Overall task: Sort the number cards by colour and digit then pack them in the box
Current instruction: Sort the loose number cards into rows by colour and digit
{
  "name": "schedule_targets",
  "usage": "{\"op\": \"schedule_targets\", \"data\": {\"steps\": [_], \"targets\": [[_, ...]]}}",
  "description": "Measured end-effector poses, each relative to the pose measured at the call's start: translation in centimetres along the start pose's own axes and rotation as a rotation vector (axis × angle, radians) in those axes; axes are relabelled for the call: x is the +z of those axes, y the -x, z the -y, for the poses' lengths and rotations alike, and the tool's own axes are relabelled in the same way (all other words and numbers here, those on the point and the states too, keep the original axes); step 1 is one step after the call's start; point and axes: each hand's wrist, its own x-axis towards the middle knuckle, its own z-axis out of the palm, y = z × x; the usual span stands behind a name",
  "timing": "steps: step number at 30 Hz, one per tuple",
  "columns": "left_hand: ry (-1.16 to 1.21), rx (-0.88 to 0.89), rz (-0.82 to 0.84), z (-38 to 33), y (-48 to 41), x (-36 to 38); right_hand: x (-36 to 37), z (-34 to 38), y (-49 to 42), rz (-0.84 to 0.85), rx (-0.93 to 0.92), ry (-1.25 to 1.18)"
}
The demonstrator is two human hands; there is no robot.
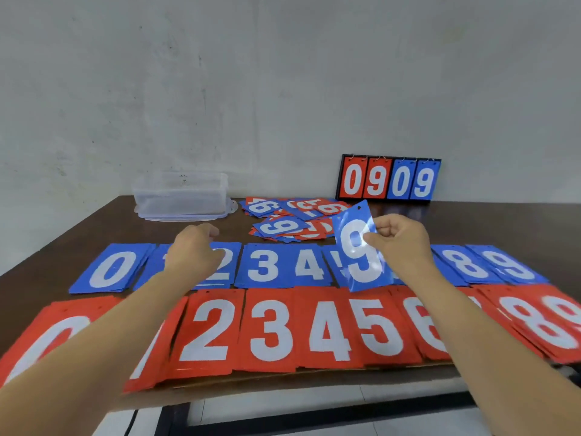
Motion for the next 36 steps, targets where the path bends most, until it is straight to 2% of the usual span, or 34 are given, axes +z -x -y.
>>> {"op": "schedule_targets", "data": {"steps": [8, 16, 23, 25, 27, 30, 32, 36], "targets": [[-0.019, 0.093, 0.044, -13.9, 0.9, 8.7, -14.4, -9.8, -5.0, -0.063, 0.117, -0.031], [-0.049, 0.120, 0.082, -23.7, 2.3, 15.7, -26.4, -19.6, -11.5, -0.133, 0.423, -0.116], [-0.176, 0.083, 0.084, -27.2, 3.5, 17.9, -26.3, -24.5, -17.1, 0.011, 0.514, -0.109], [-0.199, 0.069, 0.075, -27.5, 3.7, 18.1, -25.5, -25.9, -17.9, 0.080, 0.497, 0.047], [-0.199, 0.055, 0.061, -27.7, 3.9, 18.2, -25.0, -26.9, -17.8, 0.141, 0.426, 0.343], [-0.212, 0.048, 0.038, -27.8, 4.0, 18.2, -24.8, -27.1, -17.1, 0.138, 0.342, 0.546], [-0.232, 0.037, 0.035, -27.8, 4.1, 18.3, -24.8, -27.0, -16.9, 0.153, 0.335, 0.573], [-0.258, 0.031, 0.037, -27.9, 4.3, 18.2, -24.4, -26.0, -16.6, 0.190, 0.276, 0.453]]}}
